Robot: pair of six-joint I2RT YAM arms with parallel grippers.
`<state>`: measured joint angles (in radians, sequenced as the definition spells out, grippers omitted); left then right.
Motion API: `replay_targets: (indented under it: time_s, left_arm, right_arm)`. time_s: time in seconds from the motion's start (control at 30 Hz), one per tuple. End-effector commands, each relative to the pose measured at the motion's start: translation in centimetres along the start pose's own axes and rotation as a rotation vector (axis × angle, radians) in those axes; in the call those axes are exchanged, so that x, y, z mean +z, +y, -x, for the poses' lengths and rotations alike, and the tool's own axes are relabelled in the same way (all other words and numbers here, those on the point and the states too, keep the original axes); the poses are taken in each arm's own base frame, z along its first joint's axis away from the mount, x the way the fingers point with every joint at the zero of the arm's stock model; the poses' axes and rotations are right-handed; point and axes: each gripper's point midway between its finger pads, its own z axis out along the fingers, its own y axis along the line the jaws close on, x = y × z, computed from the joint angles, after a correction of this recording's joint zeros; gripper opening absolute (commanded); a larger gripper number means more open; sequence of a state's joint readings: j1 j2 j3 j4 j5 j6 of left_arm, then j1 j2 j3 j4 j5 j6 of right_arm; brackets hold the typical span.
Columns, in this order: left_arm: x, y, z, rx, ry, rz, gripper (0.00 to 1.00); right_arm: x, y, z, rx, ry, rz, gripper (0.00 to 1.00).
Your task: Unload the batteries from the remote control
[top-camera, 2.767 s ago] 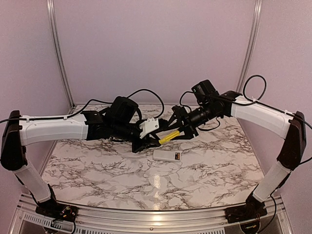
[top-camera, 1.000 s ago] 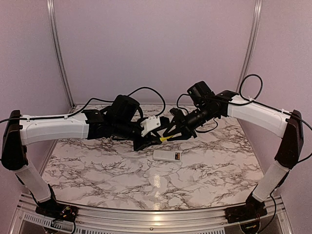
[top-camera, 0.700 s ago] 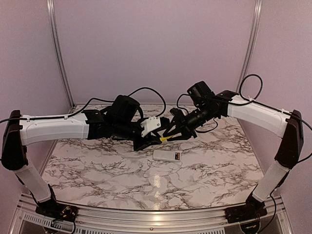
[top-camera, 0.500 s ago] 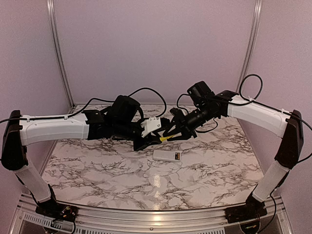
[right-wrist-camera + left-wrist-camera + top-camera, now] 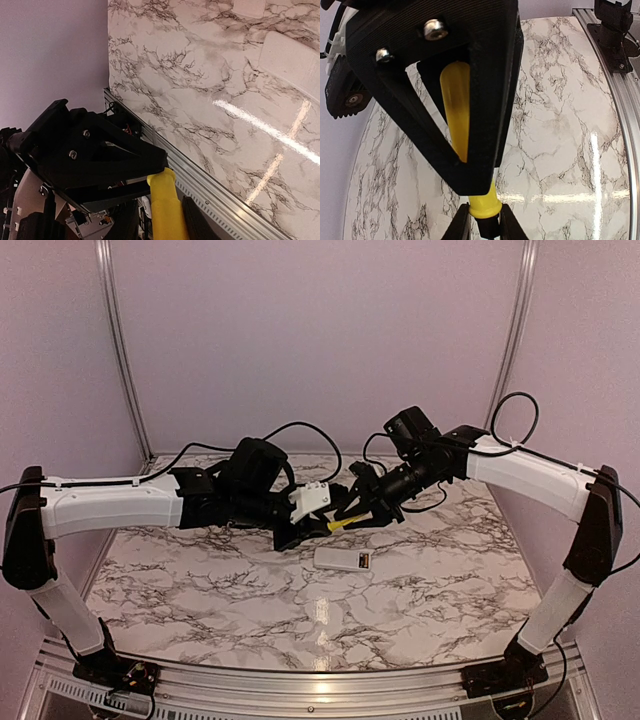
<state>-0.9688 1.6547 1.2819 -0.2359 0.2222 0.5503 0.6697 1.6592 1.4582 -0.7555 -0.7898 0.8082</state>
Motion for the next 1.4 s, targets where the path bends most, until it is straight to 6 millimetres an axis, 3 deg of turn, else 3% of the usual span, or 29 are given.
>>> replay_targets:
  time_s: [0.0,0.63,0.93,1.0,1.1,1.17,1.2,1.37]
  left_arm:
    - [-0.8,-0.6,0.6,0.021,-0.022,-0.012,0.00]
    - [-0.6,-0.3,0.3,0.011,-0.012,0.009,0.00]
    - [-1.1,-0.1,0.5,0.017,-0.020,0.025,0.00]
    - [-1.3,0.1,0.6,0.010,-0.024,0.043,0.14]
    - [-1.9,1.0,0.8,-0.008,-0.042,0.100,0.48]
    - [-2.4,1.3,0.9,-0.015,-0.059,0.131,0.86]
    - [-2.6,1.3,0.8,-0.011,-0.065,0.139,0.97]
    - [-3.0,1.0,-0.1,0.022,-0.045,0.146,0.99]
  right_arm:
    - [-0.2,1.6,1.2,-0.041,-0.041,0.017,0.29]
    - [-0.1,1.8,0.9,-0.040,-0.032,0.020,0.21]
    - [-0.1,2.1,0.9,-0.047,-0.036,0.022,0.00]
    - [-0.2,2.2,1.0,-0.050,-0.042,0.016,0.00]
    - [-0.4,2.2,1.2,-0.056,-0.055,0.002,0.00]
    - [-0.6,2.0,1.3,-0.058,-0.064,-0.011,0.00]
    - [-0.7,2.0,1.3,-0.061,-0.070,-0.017,0.00]
    - [-1.4,1.3,1.7,-0.064,-0.123,-0.073,0.00]
